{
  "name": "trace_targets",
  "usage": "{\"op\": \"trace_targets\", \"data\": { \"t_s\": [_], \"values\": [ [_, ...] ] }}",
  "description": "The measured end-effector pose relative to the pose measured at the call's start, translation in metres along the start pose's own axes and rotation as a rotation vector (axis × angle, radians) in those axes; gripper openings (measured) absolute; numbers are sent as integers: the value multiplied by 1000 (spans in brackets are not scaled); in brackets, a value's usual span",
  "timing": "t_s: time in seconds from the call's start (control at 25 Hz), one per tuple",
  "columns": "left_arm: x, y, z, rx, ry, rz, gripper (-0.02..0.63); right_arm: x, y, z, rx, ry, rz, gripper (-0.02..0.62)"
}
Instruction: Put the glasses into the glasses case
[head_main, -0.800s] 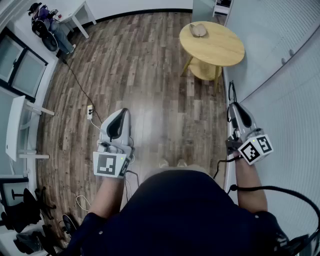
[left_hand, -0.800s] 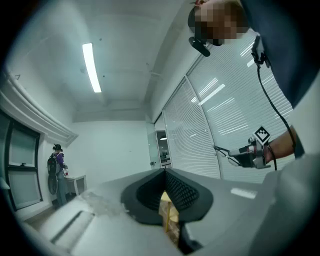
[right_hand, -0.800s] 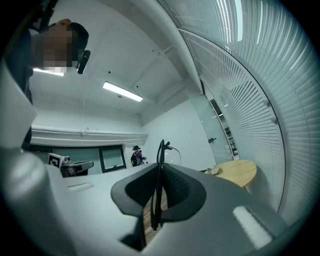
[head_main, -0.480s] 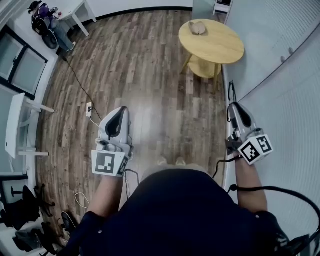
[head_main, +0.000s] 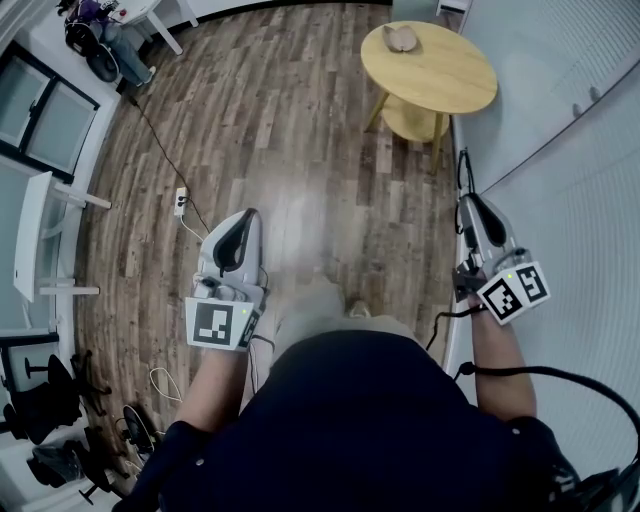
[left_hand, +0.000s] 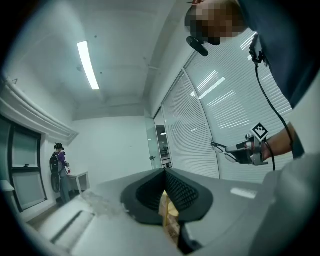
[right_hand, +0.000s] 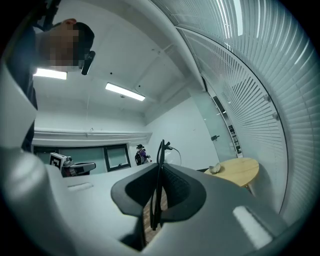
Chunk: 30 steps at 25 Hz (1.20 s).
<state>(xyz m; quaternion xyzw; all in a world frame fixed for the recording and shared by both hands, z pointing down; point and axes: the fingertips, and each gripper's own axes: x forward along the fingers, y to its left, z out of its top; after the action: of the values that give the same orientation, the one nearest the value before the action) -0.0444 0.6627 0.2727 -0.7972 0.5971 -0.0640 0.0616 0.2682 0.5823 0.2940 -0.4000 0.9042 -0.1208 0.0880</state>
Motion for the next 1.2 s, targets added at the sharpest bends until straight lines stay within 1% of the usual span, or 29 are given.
{"op": "trace_targets", "data": {
  "t_s": [0.08, 0.16, 0.4, 0.52, 0.64, 0.92, 1.2],
  "values": [
    [5, 7, -2, 3, 6, 4, 0, 6, -2, -3, 1, 6, -1, 34],
    [18, 14, -3, 1, -12, -3, 0, 14, -8, -5, 2, 6, -8, 34],
    [66, 34, -2, -18, -62, -39, 0, 40, -25, -2, 1, 10, -39, 34],
    [93, 46, -4, -20, -69, -57, 0, 58, -43, 2, 2, 10, -73, 34],
    [122, 68, -7, -30, -70, -79, 0, 82, -53, 6, -1, 7, -108, 34],
    [182, 119, -11, -46, -70, -129, 0, 145, -61, 12, -14, 22, -152, 34],
    [219, 167, -14, -36, -100, -175, 0, 207, -52, 14, -38, 9, -159, 34]
  ]
}}
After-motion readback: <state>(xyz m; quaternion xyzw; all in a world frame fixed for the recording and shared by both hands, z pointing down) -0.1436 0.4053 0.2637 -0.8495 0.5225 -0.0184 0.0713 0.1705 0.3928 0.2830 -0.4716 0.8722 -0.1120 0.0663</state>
